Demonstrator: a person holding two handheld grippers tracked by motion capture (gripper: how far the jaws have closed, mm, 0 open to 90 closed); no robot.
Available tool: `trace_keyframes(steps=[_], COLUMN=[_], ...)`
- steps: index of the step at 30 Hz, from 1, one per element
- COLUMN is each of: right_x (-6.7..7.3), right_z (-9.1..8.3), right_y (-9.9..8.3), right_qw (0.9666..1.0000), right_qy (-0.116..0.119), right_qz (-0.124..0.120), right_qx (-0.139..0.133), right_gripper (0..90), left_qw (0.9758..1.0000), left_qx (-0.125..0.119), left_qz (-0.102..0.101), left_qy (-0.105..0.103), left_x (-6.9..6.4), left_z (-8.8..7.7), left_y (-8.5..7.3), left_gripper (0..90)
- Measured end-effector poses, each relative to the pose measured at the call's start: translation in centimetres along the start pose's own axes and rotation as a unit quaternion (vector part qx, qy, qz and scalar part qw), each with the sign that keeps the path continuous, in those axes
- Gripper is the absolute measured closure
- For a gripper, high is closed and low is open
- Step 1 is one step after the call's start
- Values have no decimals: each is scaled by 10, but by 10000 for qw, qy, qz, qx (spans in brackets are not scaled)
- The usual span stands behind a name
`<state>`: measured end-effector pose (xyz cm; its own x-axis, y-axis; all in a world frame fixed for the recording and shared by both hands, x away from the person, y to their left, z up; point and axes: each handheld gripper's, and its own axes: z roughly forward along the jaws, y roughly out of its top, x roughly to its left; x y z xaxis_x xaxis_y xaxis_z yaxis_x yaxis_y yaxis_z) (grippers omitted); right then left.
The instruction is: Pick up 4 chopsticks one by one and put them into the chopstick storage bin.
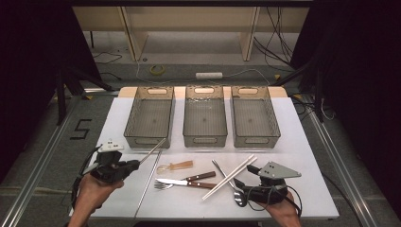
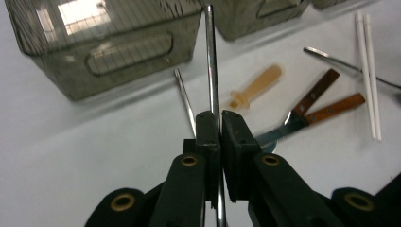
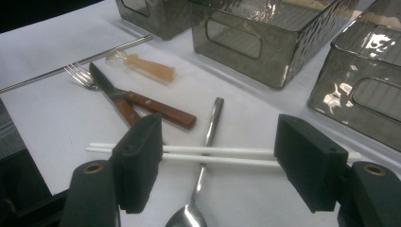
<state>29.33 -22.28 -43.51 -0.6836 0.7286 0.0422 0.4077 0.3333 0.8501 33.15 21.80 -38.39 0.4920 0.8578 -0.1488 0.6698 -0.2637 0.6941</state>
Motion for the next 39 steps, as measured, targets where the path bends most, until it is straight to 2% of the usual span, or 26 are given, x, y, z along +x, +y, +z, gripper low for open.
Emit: trace_keyframes(steps=[2,5,10,15,19,28,36,39], right_x=[-1,-2,-4,-6,-6,-6,-4,-4], right_z=[-1,-1,-3,-4,-4,-5,-4,-4], right_y=[1,0,0,0,0,0,1,0], right_qw=[10000,10000,9999,9998,9998,9995,9996,9996], right_qy=[12,3,6,-22,13,58,66,78], right_qz=[23,43,74,120,140,172,151,155], right_qx=[-58,-68,-105,-130,-170,-241,-225,-203], right_gripper=[341,334,328,306,289,273,273,273], left_qw=[9999,9997,9991,9970,9951,9937,9939,9931], left_qx=[-99,-245,-368,-659,-834,-852,-729,-769], left_qz=[1,15,-132,-314,-374,-432,-457,-537], left_qy=[-71,28,131,267,390,582,691,708], left_x=[1,6,22,39,48,65,73,78], left_z=[4,12,30,39,46,62,85,94], left_y=[11,26,42,56,66,80,88,92], left_gripper=[856,855,856,856,855,855,855,854])
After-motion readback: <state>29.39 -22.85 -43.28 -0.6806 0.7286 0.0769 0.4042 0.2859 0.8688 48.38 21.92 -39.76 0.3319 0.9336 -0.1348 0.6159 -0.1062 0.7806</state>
